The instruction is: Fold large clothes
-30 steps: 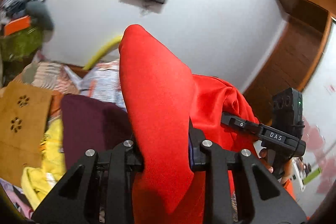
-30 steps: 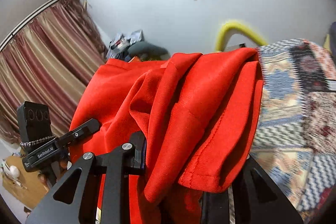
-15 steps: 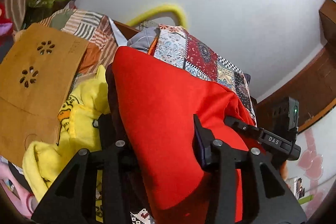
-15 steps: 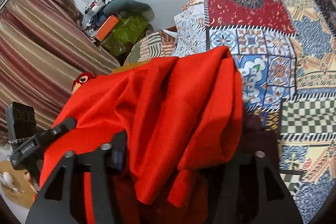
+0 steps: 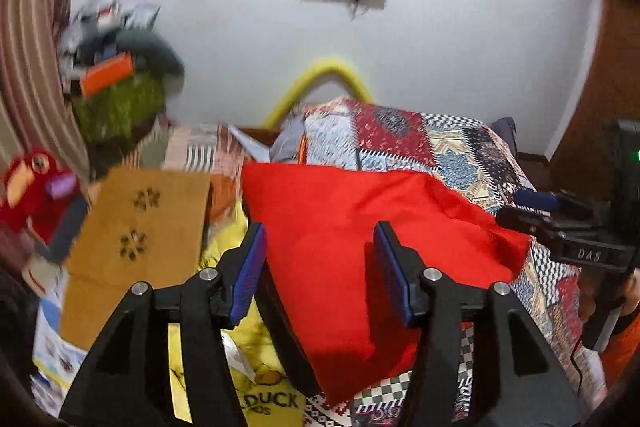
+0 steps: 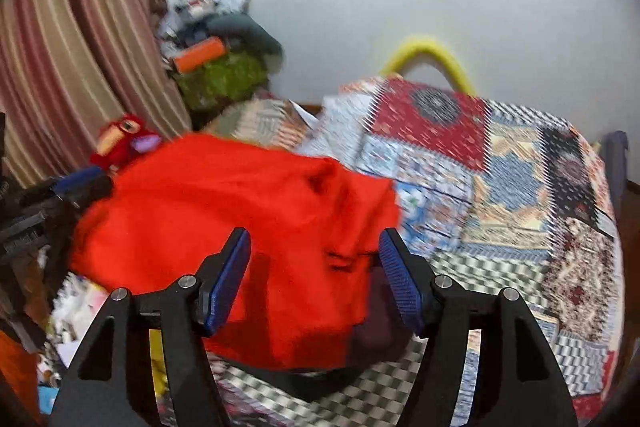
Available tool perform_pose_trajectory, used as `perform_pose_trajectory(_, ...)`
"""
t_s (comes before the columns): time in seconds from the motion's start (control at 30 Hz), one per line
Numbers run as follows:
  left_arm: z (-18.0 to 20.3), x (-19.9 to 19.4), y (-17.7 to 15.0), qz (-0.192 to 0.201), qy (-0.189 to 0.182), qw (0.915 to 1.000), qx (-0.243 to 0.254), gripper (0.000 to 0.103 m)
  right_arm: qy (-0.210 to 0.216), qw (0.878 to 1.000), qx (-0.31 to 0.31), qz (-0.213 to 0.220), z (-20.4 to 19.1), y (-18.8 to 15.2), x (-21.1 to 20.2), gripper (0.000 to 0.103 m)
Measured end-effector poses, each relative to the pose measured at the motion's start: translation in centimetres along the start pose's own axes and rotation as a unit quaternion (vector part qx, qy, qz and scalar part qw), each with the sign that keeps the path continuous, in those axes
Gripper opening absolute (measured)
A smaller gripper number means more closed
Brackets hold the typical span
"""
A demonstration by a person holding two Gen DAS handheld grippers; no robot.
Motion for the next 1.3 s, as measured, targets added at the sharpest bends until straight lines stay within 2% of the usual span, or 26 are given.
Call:
perform_pose_trajectory(0.1, 1.5, 0.1, -0.8, -0.020, 0.005, 0.9992, 0.035, 0.058, 0.032, 0.999, 0.003, -0.018, -1.6, -0.7, 1.3, 0.069)
perform_pose_trajectory(0.17, 2.1, 1.0, -2.3, -0.043, 0.016, 0.9976, 0.052, 0.060, 0.032, 0.998, 0.000, -0.049, -2.0, -2.1, 3.4, 0.069)
perform_pose_trajectory(0.27, 1.4, 2.2, -4.2, -0.055, 0.011, 0.9977, 0.036, 0.066, 0.026, 0.996, 0.010, -0.088, -1.0, -4.3, 6.5, 0.069)
perform_pose_trajectory(0.33, 1.0, 2.5, -5.2, -0.057, 0.002, 0.9980, 0.027, 0.069, 0.040, 0.995, 0.024, -0.093, -0.4, -5.2, 7.0, 0.070)
perform_pose_trajectory(0.4, 0.9, 2.6, -6.1, -0.053, 0.008, 0.9981, 0.030, 0.074, 0.047, 0.994, 0.028, -0.092, -0.1, -5.4, 6.9, 0.070)
perform_pose_trajectory(0.57, 0.6, 2.1, -6.6, -0.053, 0.007, 0.9985, 0.007, 0.075, 0.030, 0.995, -0.002, -0.092, -1.0, -5.6, 5.3, 0.070)
perform_pose_trajectory(0.73, 1.5, 0.1, -5.8, -0.042, 0.028, 0.9986, 0.016, 0.074, 0.013, 0.997, -0.003, -0.074, -0.3, -6.1, 3.1, 0.070)
perform_pose_trajectory(0.87, 2.3, -0.8, -5.3, -0.050, 0.039, 0.9978, 0.018, 0.074, 0.005, 0.998, 0.008, -0.066, 0.5, -5.8, 1.4, 0.070)
perform_pose_trajectory(1.0, 3.6, -3.4, -4.7, -0.042, 0.038, 0.9984, 0.008, 0.074, -0.001, 0.999, 0.005, -0.036, 0.4, -5.3, -2.4, 0.070)
perform_pose_trajectory(1.17, 5.8, -10.3, -3.0, 0.021, 0.053, 0.9984, 0.005, 0.074, 0.012, 0.999, -0.006, 0.037, -1.2, -4.5, -9.7, 0.070)
perform_pose_trajectory(1.3, 7.8, -17.4, -1.7, 0.091, 0.055, 0.9943, -0.002, 0.074, 0.027, 0.994, -0.011, 0.106, -3.1, -4.3, -16.6, 0.070)
Point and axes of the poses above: each gripper's, at about its wrist camera, not at the fingertips, and x roughly the way its jaws point, z to its right, y to its top, the point moved 6 cm from there along x, roughly the way its jaws point, and after that the axes turned 12 degrees about x, right-handed, at the moved point
